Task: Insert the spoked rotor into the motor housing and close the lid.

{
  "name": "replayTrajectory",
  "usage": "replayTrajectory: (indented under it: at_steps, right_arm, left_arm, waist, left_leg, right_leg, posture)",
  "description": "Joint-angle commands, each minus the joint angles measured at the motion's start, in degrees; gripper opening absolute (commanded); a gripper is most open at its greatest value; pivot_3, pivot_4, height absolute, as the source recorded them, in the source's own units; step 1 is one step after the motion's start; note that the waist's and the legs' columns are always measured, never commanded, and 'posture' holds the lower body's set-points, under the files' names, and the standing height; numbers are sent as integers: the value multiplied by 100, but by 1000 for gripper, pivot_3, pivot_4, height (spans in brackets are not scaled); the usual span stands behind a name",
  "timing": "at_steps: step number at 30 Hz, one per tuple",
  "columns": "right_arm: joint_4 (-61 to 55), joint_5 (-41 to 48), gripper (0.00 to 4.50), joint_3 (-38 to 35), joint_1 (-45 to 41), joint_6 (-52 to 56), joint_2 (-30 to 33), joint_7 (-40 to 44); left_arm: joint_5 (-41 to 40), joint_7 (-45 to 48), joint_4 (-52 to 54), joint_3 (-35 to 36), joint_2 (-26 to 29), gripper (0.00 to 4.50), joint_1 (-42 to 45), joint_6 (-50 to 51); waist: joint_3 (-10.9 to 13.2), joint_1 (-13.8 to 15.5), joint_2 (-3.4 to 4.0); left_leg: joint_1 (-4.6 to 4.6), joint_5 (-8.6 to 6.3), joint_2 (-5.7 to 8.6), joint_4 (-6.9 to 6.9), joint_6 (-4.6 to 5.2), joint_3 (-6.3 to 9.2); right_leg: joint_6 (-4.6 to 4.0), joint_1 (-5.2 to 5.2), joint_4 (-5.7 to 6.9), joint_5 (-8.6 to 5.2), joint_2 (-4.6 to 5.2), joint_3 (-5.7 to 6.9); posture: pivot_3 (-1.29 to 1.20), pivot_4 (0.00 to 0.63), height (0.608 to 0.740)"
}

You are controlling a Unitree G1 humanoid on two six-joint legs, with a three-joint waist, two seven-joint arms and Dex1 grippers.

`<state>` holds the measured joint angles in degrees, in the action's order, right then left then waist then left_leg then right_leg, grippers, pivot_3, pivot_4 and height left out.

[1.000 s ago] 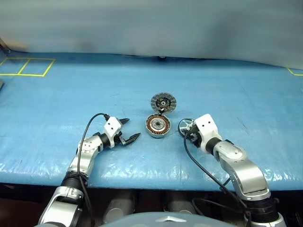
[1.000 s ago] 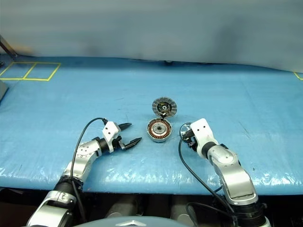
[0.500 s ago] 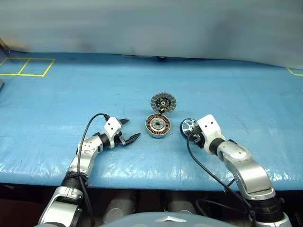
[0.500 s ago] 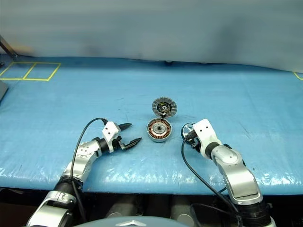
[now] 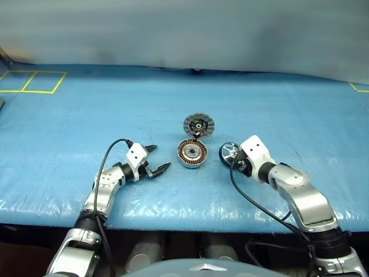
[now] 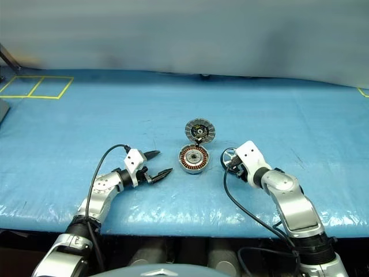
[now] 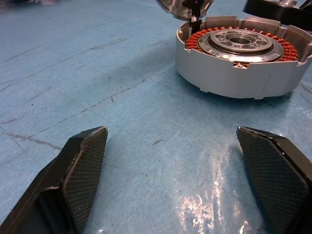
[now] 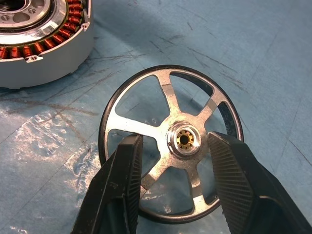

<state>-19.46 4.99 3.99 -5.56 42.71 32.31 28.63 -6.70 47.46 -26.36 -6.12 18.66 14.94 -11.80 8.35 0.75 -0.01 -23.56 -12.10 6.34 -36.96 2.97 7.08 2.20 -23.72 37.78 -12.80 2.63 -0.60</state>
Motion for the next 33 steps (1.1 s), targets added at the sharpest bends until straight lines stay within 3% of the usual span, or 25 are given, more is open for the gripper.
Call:
replayTrajectory:
  at_steps: [1, 13, 16, 33]
  right_arm:
    - [10, -68, 2179, -19, -44, -158, 1, -61]
    - [136, -109, 2179, -25, -275, -280, 61, 20]
    - [146, -109, 2699, -23, -294, -328, 22, 3]
    - [831, 355, 2699, 9, -454, -314, -83, 599]
  left_arm:
    - [78, -13, 46, -61, 34, 4500, -117, 51]
    - [99, -4, 66, -99, 22, 4500, -73, 99]
    - [97, -11, 133, -106, 28, 4500, -99, 137]
    - [147, -23, -47, -112, 6, 4500, -138, 3]
  waist:
    - [0, 0, 0]
    - [0, 4, 0]
    - [0, 7, 0]
    - [-1, 0, 0]
  left_leg:
    - [0, 0, 0, 0, 0, 0]
    - [-2, 0, 0, 0, 0, 0]
    - [-2, 0, 0, 0, 0, 0]
    - [2, 0, 0, 0, 0, 0]
  right_leg:
    - [0, -1, 0, 0, 0, 0]
    - [-1, -1, 0, 1, 0, 0]
    - [-1, -2, 0, 1, 0, 0]
    - [-2, 0, 0, 0, 0, 0]
  posture:
    - [0, 150, 740]
    - [0, 150, 740]
    - [0, 150, 740]
    - [0, 150, 740]
